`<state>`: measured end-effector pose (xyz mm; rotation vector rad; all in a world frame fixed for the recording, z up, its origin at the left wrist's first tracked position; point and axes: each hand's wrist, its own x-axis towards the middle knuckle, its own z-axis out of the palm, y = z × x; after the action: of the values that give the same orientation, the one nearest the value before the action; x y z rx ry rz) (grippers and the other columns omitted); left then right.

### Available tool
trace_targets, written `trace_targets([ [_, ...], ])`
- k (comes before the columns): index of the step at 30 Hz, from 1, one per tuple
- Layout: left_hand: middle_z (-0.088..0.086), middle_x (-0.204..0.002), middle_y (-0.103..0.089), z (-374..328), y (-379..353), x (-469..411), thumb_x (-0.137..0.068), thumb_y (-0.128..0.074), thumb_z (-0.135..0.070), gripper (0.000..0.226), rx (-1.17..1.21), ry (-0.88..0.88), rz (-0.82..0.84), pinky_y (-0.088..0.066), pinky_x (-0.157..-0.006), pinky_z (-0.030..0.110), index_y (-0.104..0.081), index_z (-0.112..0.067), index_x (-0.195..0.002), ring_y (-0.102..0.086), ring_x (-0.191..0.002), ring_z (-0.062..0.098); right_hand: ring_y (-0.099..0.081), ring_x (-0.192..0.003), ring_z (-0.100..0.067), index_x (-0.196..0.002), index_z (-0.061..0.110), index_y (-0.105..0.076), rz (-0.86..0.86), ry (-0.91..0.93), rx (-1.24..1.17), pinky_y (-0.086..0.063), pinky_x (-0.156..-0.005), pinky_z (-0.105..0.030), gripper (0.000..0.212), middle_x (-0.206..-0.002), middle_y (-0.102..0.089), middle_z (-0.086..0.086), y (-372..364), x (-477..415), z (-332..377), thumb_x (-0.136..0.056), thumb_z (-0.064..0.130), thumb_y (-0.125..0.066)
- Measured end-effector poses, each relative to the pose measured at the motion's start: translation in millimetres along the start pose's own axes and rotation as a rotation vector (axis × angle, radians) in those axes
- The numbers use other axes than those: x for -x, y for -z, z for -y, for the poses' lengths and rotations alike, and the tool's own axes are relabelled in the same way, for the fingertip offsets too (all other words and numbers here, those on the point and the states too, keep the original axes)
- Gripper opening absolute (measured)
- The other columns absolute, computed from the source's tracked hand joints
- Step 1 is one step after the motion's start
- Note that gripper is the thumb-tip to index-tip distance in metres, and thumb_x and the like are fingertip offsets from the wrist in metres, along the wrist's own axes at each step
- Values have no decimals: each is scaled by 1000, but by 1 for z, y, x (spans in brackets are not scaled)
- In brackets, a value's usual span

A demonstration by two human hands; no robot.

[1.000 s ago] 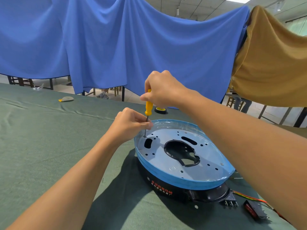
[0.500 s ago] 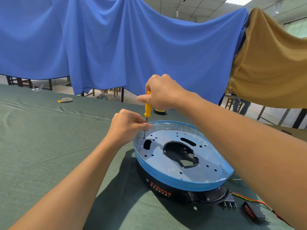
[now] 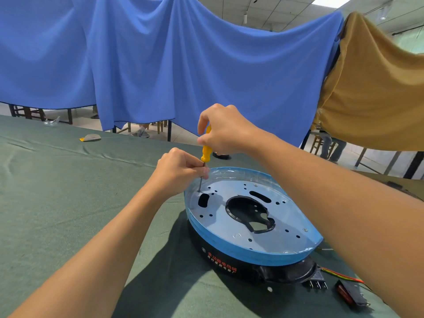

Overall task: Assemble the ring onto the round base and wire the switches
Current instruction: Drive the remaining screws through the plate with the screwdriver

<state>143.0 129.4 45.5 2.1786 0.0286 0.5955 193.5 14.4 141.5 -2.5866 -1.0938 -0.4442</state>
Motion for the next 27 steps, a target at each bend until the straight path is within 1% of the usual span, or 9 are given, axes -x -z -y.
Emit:
trace_targets([
  [5,-1,-74,-75,0,-4,2,-77,-82,-28,11,-1,17,-82,-54,-83,46,-81,-18,-79,-70,-83,22,-55,-82,-29,-72,15,-48,-7,-75,5,-36,-54,-31,37,-75,-50,-7,-6,-2,-2,-86,44,-66],
  [10,-5,-78,-76,3,-1,0,-84,-75,-23,7,-8,25,0,-51,-91,47,-80,-21,-80,-69,-91,19,-54,-76,-19,-87,18,-65,-7,23,-25,-46,-57,-26,4,-81,-54,4,-2,1,0,-86,21,-66],
  [13,-3,-76,-76,3,-4,0,-81,-78,-28,6,-12,9,-21,-51,-90,48,-80,-22,-81,-70,-89,23,-60,-74,-25,-70,21,-54,-22,-41,-8,-45,-55,-30,25,-83,-56,-8,-2,1,0,-86,32,-69],
  [15,-2,-74,-76,3,-5,1,-76,-83,-28,9,12,14,-87,-52,-86,47,-80,-20,-79,-71,-84,22,-60,-76,-29,-70,18,-48,-7,-61,21,-45,-59,-32,35,-78,-53,-4,-5,0,0,-87,42,-66],
  [19,-4,-75,-76,3,-4,0,-79,-80,-25,5,8,25,-71,-52,-89,45,-80,-20,-80,-70,-87,17,-59,-70,-21,-93,15,-62,14,4,4,-54,-67,-35,18,-92,-57,-7,-1,2,3,-87,31,-66],
  [21,-5,-78,-77,3,-3,-1,-84,-75,-25,6,0,31,-21,-50,-92,46,-81,-21,-83,-70,-92,19,-60,-71,-20,-92,14,-64,23,30,-5,-56,-66,-36,7,-92,-59,-7,2,3,5,-87,20,-64],
  [22,-5,-79,-77,2,-3,0,-85,-74,-25,7,5,30,0,-50,-93,46,-81,-21,-85,-70,-93,19,-60,-72,-23,-84,14,-62,12,23,2,-55,-63,-37,8,-87,-59,-8,2,3,5,-87,20,-65],
  [24,-4,-80,-77,2,-5,2,-84,-76,-23,6,34,8,-17,-52,-91,45,-80,-19,-87,-70,-89,17,-53,-75,-28,-68,16,-48,-16,-32,37,-42,-51,-34,33,-75,-49,-7,0,3,4,-87,33,-68],
  [27,-3,-76,-76,3,-7,5,-76,-83,-23,10,96,-3,-109,-56,-81,37,-80,-16,-83,-71,-79,13,-44,-77,-31,-64,17,-34,-55,-93,68,-29,-53,-32,48,-70,-38,-3,-5,4,2,-88,46,-63],
])
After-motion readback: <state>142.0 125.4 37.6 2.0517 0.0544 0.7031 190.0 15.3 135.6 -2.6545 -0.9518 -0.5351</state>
